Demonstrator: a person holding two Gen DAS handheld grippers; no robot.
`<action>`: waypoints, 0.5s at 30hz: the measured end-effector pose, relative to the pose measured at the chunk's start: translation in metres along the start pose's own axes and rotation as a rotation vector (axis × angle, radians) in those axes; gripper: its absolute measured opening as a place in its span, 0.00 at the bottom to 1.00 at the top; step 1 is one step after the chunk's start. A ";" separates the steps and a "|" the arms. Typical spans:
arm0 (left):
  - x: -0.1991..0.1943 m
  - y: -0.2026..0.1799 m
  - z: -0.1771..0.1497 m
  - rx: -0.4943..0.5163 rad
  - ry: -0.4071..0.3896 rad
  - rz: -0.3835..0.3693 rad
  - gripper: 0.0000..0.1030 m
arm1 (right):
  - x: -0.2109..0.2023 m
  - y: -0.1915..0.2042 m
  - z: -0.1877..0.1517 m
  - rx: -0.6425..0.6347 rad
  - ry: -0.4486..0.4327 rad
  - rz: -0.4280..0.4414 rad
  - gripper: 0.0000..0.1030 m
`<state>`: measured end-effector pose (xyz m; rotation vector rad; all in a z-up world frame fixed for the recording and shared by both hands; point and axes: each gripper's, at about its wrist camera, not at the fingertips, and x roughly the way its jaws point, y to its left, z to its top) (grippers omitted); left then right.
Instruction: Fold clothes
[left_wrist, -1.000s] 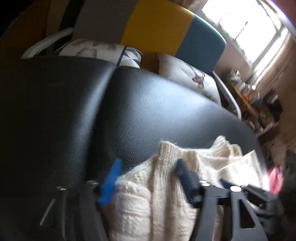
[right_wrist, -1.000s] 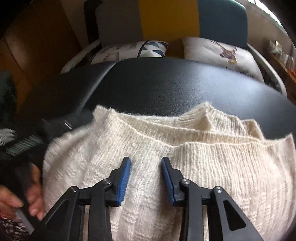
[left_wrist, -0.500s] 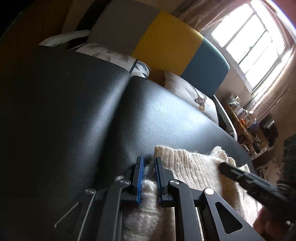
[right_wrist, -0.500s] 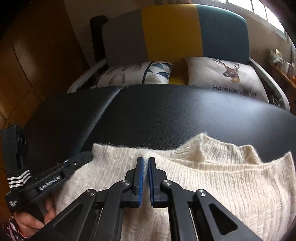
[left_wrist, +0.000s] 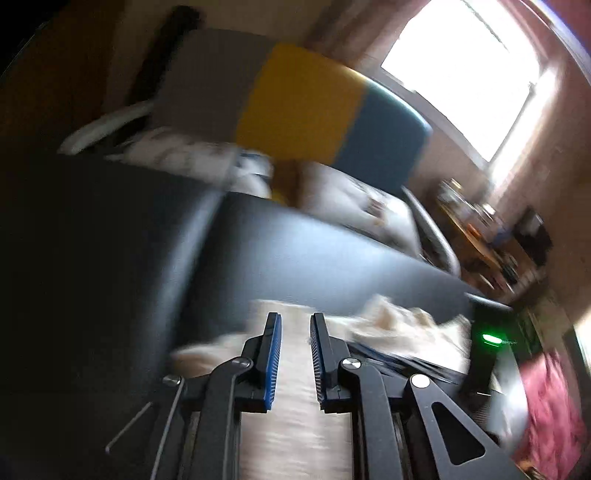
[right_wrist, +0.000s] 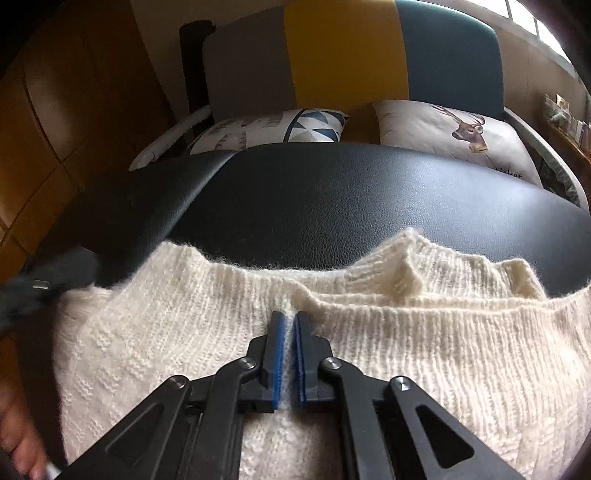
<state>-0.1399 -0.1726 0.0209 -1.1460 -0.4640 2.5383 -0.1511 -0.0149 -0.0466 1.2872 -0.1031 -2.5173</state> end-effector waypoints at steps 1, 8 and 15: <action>0.005 -0.010 0.001 0.013 0.029 -0.016 0.15 | 0.000 -0.001 0.002 0.008 -0.001 0.010 0.06; 0.076 -0.005 -0.003 -0.212 0.182 -0.108 0.15 | -0.005 -0.021 0.007 0.085 0.022 0.117 0.08; 0.083 -0.004 -0.020 -0.094 0.132 -0.044 0.06 | -0.071 -0.065 -0.001 0.196 -0.111 0.078 0.19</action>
